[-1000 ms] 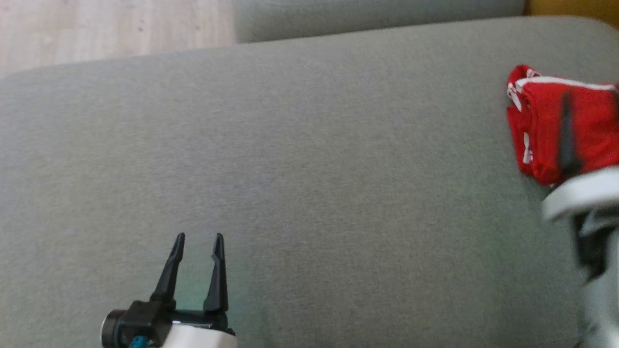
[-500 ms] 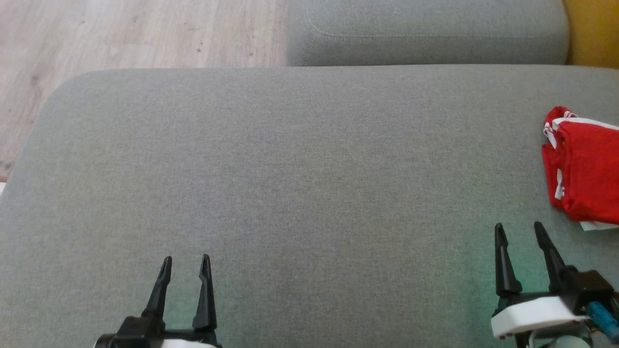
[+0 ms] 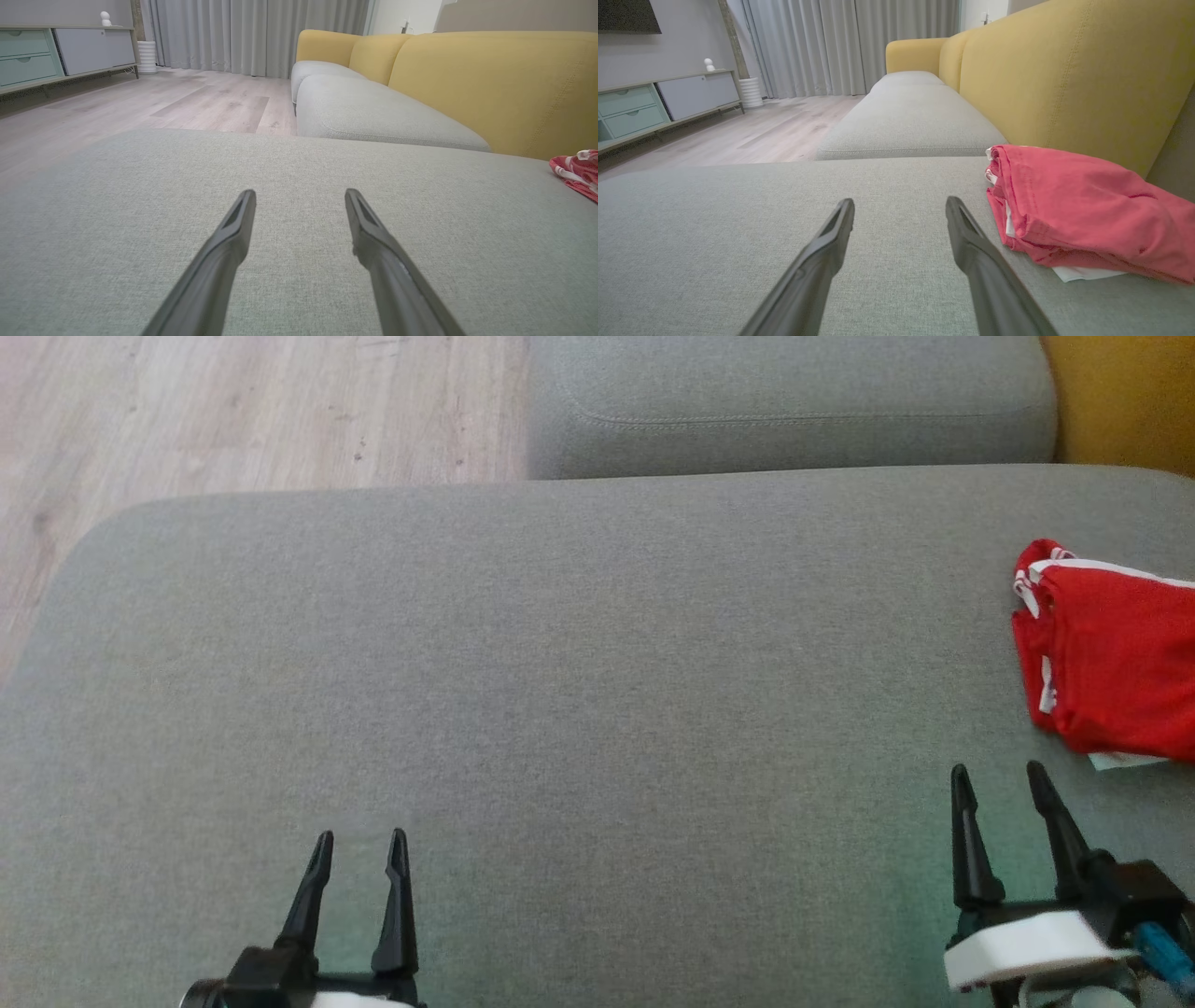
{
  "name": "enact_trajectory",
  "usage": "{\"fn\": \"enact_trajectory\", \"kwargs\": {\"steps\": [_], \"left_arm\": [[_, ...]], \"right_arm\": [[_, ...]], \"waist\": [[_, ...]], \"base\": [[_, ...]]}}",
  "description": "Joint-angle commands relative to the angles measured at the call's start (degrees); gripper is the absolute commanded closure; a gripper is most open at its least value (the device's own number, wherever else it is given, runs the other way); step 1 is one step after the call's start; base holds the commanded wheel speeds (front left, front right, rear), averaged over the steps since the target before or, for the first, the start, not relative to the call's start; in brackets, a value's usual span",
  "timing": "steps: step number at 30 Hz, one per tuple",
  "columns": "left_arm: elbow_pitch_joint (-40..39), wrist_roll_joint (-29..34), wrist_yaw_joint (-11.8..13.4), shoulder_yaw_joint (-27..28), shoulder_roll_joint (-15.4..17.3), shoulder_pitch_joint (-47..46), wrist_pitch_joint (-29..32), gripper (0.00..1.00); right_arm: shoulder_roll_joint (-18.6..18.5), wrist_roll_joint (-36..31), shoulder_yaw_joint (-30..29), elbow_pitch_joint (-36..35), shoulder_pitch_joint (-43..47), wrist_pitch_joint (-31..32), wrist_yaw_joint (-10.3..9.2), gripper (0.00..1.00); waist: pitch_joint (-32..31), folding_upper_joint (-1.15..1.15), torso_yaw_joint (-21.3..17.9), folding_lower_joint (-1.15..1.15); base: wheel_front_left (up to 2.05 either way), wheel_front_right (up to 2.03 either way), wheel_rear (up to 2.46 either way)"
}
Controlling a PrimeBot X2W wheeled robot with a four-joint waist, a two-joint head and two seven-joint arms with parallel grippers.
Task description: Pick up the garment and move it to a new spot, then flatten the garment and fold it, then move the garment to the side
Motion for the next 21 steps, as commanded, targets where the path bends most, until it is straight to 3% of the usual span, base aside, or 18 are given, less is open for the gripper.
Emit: {"fn": "enact_trajectory", "kwargs": {"steps": [1,10,11,21], "left_arm": [[-1.48,0.57,-0.19,2.06,-0.12,-1.78,-0.3,0.0],[-1.28,0.34,-0.74,1.95,-0.12,-1.29,-0.31,0.0],[0.33,0.34,-0.57,0.02,0.0,0.04,0.0,1.0],[1.9,-5.03,-0.97,0.57,0.14,-0.45,1.2,1.0]], "right_arm": [[-0.36,0.23,1.62,-1.97,-0.18,-0.69,0.41,0.0],[-0.35,0.27,2.13,-2.14,0.47,-0.69,0.41,0.0],[0.0,0.0,0.73,-0.04,1.4,-0.07,-0.01,1.0],[-0.09,5.76,0.76,1.72,0.95,1.22,0.0,1.0]], "waist": [[-0.17,0.0,-0.3,0.0],[-0.94,0.0,-1.73,0.0],[-0.92,0.0,-1.72,0.0],[-0.97,0.0,-1.89,0.0]], "base": [[0.0,0.0,0.0],[0.0,0.0,0.0],[0.0,0.0,0.0],[0.0,0.0,0.0]]}}
